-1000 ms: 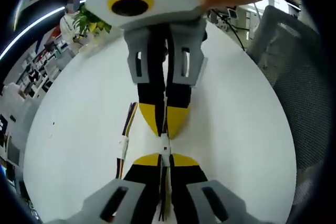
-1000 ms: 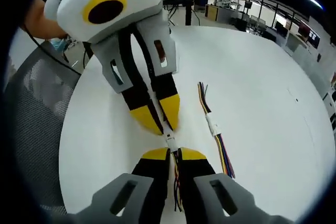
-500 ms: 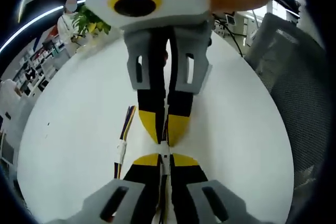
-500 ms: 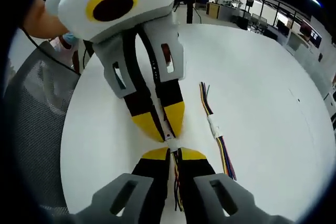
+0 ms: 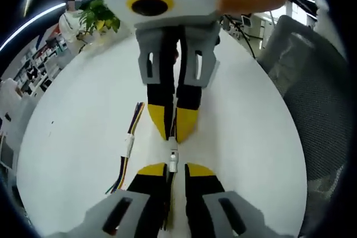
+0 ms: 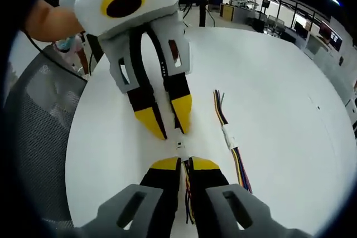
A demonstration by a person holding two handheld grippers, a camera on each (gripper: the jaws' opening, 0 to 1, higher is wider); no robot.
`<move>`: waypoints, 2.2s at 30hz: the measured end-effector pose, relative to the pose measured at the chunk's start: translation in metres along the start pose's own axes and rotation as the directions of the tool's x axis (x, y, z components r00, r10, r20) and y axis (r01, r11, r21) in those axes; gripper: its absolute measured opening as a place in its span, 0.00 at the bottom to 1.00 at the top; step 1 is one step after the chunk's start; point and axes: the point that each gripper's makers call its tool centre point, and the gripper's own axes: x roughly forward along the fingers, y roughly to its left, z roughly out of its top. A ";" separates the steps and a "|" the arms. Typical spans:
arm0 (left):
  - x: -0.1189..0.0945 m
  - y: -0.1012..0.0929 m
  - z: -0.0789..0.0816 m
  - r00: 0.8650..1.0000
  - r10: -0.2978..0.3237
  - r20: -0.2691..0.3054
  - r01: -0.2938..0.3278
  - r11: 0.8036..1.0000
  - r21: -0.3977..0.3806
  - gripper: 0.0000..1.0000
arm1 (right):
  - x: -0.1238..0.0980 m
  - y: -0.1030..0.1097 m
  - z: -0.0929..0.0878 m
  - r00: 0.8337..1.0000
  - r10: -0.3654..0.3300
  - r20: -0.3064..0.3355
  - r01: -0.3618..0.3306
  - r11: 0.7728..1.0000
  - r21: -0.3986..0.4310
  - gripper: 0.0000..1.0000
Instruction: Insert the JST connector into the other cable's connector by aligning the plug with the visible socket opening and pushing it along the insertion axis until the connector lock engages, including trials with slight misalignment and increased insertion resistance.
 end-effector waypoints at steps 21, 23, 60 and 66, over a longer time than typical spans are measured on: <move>0.000 0.005 -0.001 1.000 0.024 0.000 -0.024 1.000 -0.016 0.00 | 0.003 -0.002 -0.002 0.999 0.000 -0.036 0.002 0.999 0.048 0.03; 0.000 0.006 -0.001 1.000 0.027 -0.003 -0.027 0.999 -0.017 0.00 | 0.003 -0.002 -0.002 0.999 -0.005 -0.042 0.007 0.999 0.041 0.03; -0.006 0.010 0.010 0.996 0.086 -0.009 -0.086 0.996 -0.009 0.00 | -0.005 -0.006 0.000 0.998 -0.041 -0.044 0.044 0.996 0.080 0.03; -0.005 0.008 0.014 0.996 0.086 0.014 -0.085 0.996 -0.012 0.00 | -0.005 -0.008 -0.001 0.998 -0.054 -0.045 0.057 0.997 0.061 0.03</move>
